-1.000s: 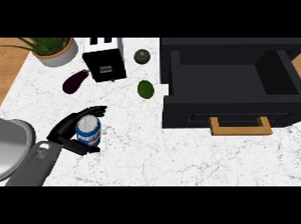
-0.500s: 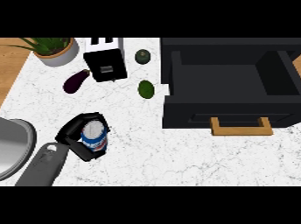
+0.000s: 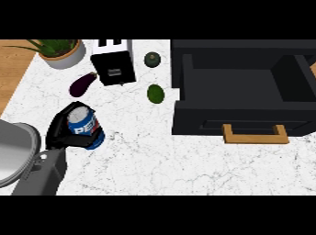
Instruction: Pick up the can, place it into the drawer and close the drawer
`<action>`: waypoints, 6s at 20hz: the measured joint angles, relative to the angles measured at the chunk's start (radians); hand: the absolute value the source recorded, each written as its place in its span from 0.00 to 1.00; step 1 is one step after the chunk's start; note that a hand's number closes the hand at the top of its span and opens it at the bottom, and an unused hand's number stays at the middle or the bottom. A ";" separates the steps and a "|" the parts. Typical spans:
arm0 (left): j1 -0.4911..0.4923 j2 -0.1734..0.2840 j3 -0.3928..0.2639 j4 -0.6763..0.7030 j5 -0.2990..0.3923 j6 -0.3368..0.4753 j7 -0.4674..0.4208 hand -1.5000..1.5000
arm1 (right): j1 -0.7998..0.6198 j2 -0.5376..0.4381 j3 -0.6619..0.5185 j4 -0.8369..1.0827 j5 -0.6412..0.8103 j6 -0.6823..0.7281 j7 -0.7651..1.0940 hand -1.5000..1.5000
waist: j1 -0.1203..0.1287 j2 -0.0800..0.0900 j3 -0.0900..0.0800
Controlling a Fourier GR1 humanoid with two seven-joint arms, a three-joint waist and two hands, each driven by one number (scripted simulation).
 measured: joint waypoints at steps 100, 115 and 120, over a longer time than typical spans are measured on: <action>-1.030 -0.158 -0.883 0.339 0.507 0.958 0.485 0.00 | -0.163 -0.033 0.027 0.021 0.032 -0.004 0.052 0.00 | -0.144 0.036 0.002; -1.020 -0.158 -0.867 0.280 0.631 1.001 0.435 0.00 | -0.193 -0.138 0.098 -0.083 0.321 0.000 -0.035 0.00 | -0.121 0.031 0.000; -1.026 -0.158 -0.870 0.263 0.662 1.027 0.413 0.00 | -0.221 -0.178 0.148 -0.066 0.471 -0.010 -0.065 0.00 | -0.100 0.027 0.000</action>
